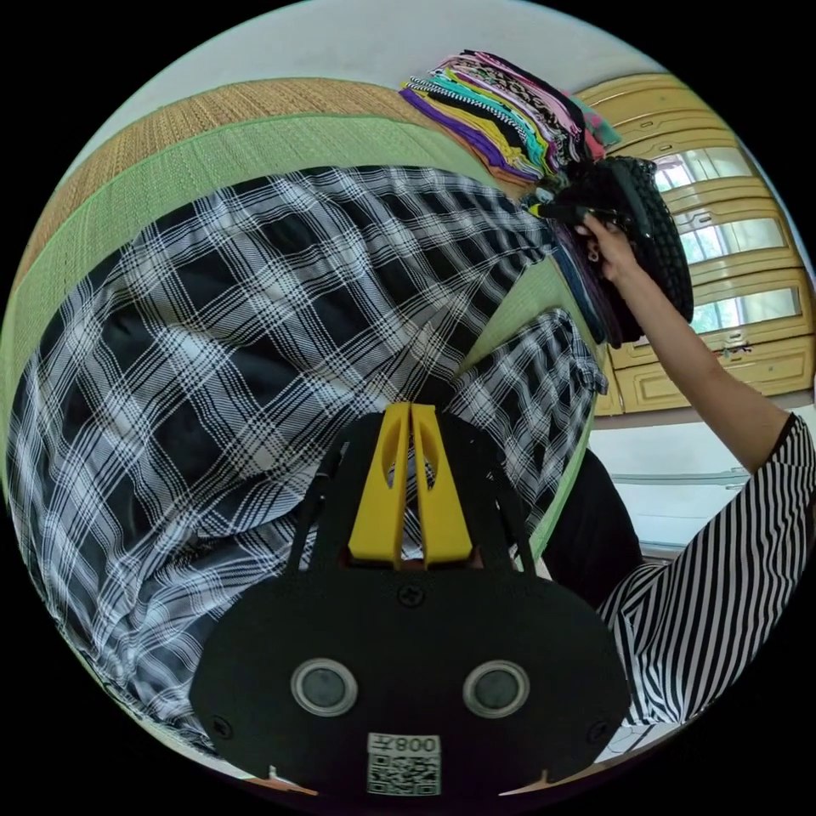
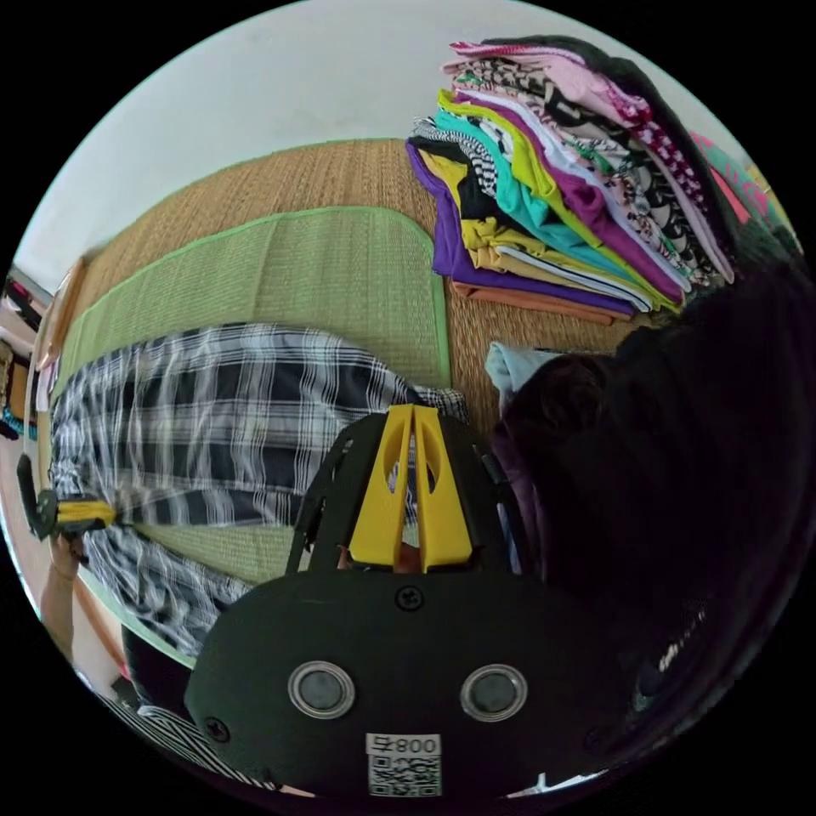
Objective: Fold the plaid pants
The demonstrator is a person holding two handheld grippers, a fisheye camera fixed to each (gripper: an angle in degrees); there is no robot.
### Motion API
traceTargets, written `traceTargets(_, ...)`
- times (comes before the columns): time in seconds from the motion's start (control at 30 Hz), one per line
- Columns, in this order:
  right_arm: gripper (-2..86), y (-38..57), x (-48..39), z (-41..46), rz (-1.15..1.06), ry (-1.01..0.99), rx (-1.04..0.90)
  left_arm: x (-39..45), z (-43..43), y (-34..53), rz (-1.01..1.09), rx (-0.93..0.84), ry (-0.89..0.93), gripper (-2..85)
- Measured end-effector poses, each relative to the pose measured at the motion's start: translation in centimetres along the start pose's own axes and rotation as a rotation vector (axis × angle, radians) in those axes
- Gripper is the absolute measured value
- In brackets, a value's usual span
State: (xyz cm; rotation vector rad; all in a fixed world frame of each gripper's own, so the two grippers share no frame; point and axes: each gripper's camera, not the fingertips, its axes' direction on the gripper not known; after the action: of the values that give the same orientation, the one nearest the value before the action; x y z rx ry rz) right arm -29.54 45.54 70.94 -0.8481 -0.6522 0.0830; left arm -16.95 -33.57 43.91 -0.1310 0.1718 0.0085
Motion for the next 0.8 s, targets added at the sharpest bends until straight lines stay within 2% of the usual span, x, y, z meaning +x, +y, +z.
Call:
traceTargets(0.07, 0.0, -1.2, 0.0, 2.0, 0.023, 0.010, -0.053, -0.1, 0.1, 0.1, 0.008, -0.007, -0.003, 0.1)
traceTargets(0.4, 0.9, -2.1, -0.6, -1.1, 0.017, -0.070, 0.048, -0.7, -0.3, 1.1, 0.049, 0.052, -0.018, 3.1)
traceTargets(0.5, 2.6, 2.6, -1.5, -4.2, -0.078, -0.116, 0.085, -0.3, -0.7, 2.4, 0.071, 0.085, 0.039, 5.9)
traceTargets(0.6, 5.7, 10.8, -3.2, -6.7, -0.165, -0.181, 0.072, 0.1, -0.1, 3.8, 0.080, 0.054, 0.022, 6.8)
traceTargets(0.67, 7.8, 17.9, -5.0, -7.4, -0.195, -0.177, 0.005, 0.2, 0.3, 4.4, 0.074, 0.033, 0.034, 7.0)
traceTargets(0.8, 8.5, 26.4, -8.0, -8.0, -0.215, -0.160, -0.064, 0.3, 1.0, 5.9, 0.043, 0.004, 0.038, 7.2)
